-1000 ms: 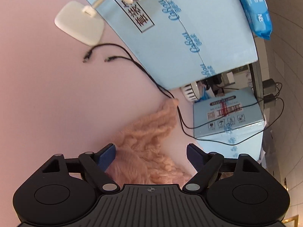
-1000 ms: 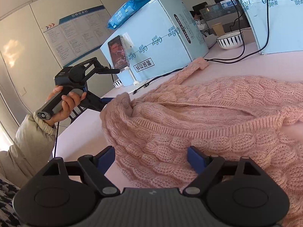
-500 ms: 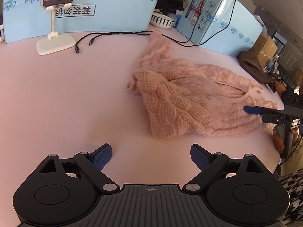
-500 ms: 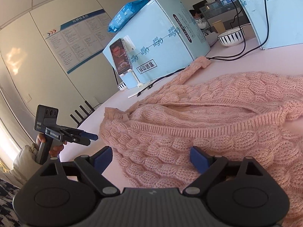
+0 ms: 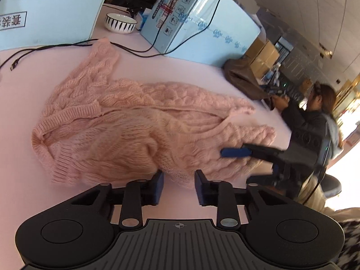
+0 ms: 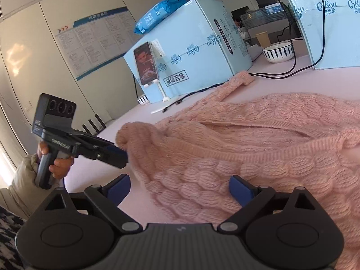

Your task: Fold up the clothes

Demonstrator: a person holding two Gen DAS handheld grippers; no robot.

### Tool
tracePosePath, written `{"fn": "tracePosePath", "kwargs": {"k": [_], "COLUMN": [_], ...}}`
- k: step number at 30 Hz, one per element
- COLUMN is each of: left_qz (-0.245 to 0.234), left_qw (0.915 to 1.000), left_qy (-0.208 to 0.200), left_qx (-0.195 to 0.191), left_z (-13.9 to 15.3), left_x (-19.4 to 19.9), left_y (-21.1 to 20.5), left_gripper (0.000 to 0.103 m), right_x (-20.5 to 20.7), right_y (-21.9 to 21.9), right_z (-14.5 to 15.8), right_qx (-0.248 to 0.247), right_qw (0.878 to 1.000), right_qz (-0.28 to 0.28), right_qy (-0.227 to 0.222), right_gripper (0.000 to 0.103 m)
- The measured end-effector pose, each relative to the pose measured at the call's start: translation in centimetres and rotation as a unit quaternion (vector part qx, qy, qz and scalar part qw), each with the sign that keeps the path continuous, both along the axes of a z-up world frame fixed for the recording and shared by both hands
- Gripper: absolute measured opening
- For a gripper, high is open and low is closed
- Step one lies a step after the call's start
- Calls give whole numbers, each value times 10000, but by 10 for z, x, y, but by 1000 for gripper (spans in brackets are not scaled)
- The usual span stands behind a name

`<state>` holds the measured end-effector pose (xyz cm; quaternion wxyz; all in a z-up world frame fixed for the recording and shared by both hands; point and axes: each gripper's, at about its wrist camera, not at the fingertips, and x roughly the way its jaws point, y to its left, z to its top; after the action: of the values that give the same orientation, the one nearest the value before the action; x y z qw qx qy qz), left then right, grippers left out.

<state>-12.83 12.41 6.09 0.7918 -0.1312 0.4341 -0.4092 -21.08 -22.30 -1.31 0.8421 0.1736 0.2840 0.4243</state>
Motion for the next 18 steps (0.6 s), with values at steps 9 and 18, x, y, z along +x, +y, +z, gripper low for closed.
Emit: {"fn": "tracePosePath", "kwargs": {"k": [9, 18], "left_qz": [721, 970], "left_qw": [9937, 9867], "left_qy": [623, 1078], "left_qx": [-597, -728], "left_z": [25, -3], "left_x": [47, 55], "left_y": [-9, 30], "left_gripper": [25, 86], "right_x": [-2, 39], "right_y": [80, 75], "right_z": [5, 2], "right_qx": [-581, -396], "right_qw": [9916, 9987], "right_qz": [1131, 95], "right_qy": [-247, 303], "right_gripper": [95, 58]}}
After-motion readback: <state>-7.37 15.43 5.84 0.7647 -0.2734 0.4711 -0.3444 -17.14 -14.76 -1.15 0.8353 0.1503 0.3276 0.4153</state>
